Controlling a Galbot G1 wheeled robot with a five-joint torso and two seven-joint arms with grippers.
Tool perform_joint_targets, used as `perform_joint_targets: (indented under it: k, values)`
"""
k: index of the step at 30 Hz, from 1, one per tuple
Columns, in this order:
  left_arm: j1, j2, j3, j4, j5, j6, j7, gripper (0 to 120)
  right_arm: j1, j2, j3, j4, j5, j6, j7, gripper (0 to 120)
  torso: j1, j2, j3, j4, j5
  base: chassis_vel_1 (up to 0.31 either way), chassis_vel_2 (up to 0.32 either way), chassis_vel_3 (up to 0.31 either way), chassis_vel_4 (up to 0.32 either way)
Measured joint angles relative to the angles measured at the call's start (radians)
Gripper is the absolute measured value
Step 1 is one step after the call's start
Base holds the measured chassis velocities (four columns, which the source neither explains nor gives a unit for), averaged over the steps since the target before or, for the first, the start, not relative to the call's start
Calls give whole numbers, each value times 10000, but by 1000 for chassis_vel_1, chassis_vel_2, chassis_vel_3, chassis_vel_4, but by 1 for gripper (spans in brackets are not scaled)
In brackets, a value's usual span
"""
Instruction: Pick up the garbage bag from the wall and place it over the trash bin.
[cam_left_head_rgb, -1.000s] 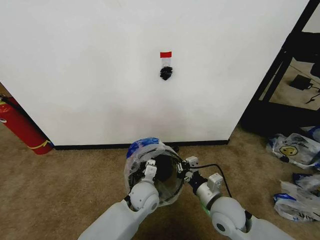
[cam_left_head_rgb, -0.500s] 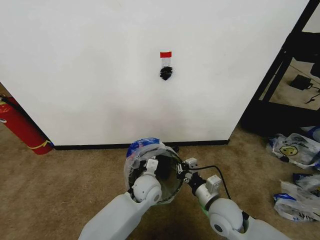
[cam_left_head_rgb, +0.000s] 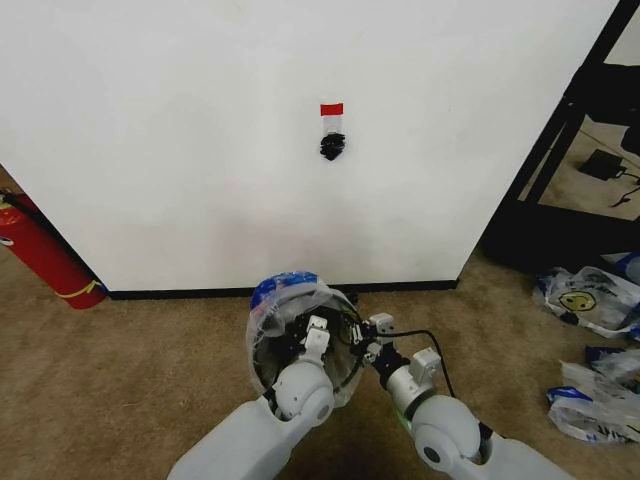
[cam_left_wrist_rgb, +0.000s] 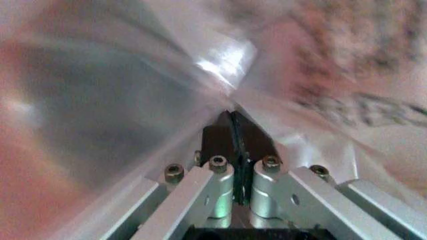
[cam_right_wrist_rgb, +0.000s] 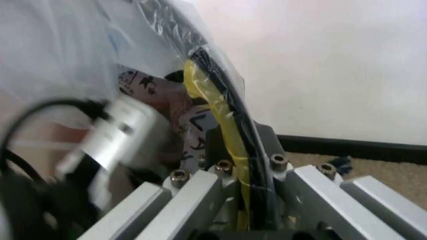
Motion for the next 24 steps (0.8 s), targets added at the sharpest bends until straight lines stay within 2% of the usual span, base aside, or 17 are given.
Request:
perform_joint_targets:
  k: [4, 12, 20, 23, 24]
  values:
    - [217, 387, -269, -455, -41, 19, 33, 0, -314, -71, 303, 11, -53, 10, 23, 0, 0, 0, 0, 2, 0, 0, 0, 0, 0]
    - [459, 399, -624, -585, -53, 21, 57, 0, -512, -119, 401, 226, -39, 60, -130, 0, 0, 0, 0, 1, -1, 0, 0, 0, 0]
    - [1220, 307, -577, -1659, -126, 135, 632, 0, -380, 433, 432, -87, 180, 138, 133, 0, 0, 0, 0, 1, -1, 0, 0, 0, 0]
    - [1530, 369, -550, -2207, -32, 0, 926, 11, -289, 707, 410, -262, 378, 17, 301, 0, 0, 0, 0, 0, -1, 0, 0, 0, 0]
    - [1530, 369, -550, -2207, -32, 0, 926, 11, -289, 707, 410, -262, 378, 17, 301, 0, 0, 0, 0, 0, -1, 0, 0, 0, 0]
